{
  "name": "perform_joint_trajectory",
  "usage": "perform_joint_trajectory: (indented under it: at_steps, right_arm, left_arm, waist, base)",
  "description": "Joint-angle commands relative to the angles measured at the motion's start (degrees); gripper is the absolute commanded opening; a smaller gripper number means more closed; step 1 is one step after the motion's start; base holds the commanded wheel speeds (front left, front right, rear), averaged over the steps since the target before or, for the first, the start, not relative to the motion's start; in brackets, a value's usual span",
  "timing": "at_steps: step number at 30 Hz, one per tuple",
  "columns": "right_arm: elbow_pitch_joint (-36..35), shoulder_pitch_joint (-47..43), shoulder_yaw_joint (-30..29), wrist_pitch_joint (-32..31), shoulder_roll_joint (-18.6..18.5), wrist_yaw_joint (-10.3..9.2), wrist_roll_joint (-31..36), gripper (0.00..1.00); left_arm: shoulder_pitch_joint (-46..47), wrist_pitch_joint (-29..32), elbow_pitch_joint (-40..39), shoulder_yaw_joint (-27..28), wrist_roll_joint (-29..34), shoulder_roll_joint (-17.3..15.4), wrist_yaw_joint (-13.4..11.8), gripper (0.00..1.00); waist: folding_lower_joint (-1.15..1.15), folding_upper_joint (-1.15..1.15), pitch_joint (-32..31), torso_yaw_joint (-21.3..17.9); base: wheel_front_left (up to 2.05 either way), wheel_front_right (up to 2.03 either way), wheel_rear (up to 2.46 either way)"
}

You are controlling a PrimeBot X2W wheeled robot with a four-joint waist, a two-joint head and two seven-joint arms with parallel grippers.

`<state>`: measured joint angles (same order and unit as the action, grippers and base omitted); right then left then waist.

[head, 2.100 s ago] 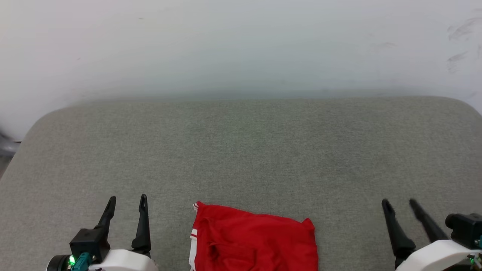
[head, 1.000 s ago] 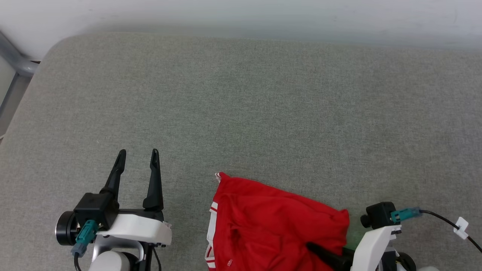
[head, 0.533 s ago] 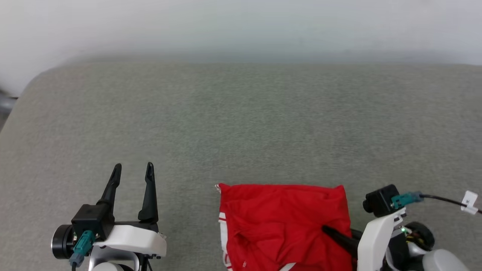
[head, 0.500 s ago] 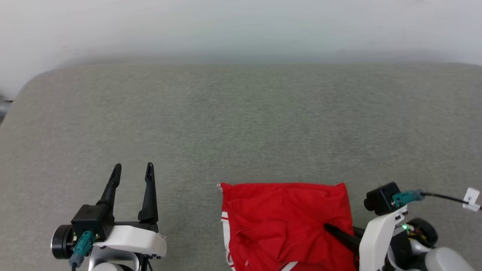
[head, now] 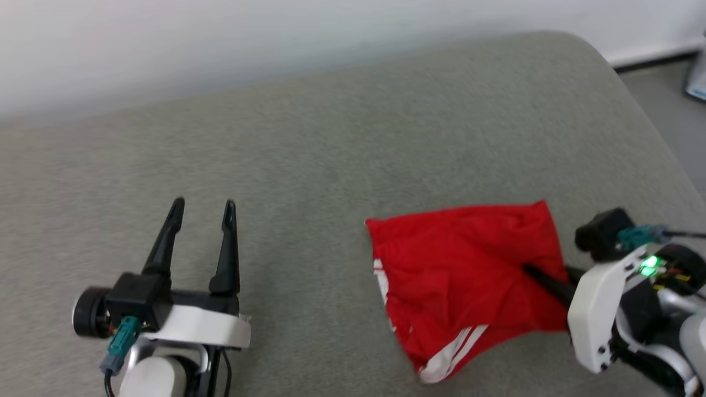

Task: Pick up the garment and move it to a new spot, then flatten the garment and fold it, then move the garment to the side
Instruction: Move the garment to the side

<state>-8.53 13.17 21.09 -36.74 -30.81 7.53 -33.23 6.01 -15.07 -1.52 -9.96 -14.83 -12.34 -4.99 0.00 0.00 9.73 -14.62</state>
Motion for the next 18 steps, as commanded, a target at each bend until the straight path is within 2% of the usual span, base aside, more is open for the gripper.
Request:
perform_joint_trajectory:
  at_steps: [1,6,10,18]
  right_arm:
    - [0.24,2.43,-0.57,0.80,-0.42,-0.08,0.43,0.00]
    - [4.90,7.06,-2.45,3.55,-1.92,-0.08,1.50,0.00]
    - [10.77,11.54,-3.87,6.93,-3.09,-0.08,1.96,0.00]
    - [24.61,20.76,-7.38,12.87,-6.85,-0.08,3.97,0.00]
  left_arm:
    - [1.89,0.18,-0.98,-0.24,0.84,-0.85,0.20,1.00]
    - [6.07,2.32,-4.26,-1.77,2.97,-2.28,0.93,1.00]
    - [9.06,4.40,-6.69,-2.85,4.33,-3.54,1.59,1.00]
    - [15.13,8.17,-10.94,-5.32,6.59,-5.09,3.51,1.00]
  waist:
    - [0.00,0.00,6.17,-5.92]
    - [0.00,0.00,12.28,-9.69]
    - [0.00,0.00,16.57,-11.16]
    - [0.00,0.00,24.11,-10.19]
  base:
    - [0.00,0.00,0.00]
    - [0.00,0.00,0.00]
    - [0.00,0.00,0.00]
    - [0.00,0.00,0.00]
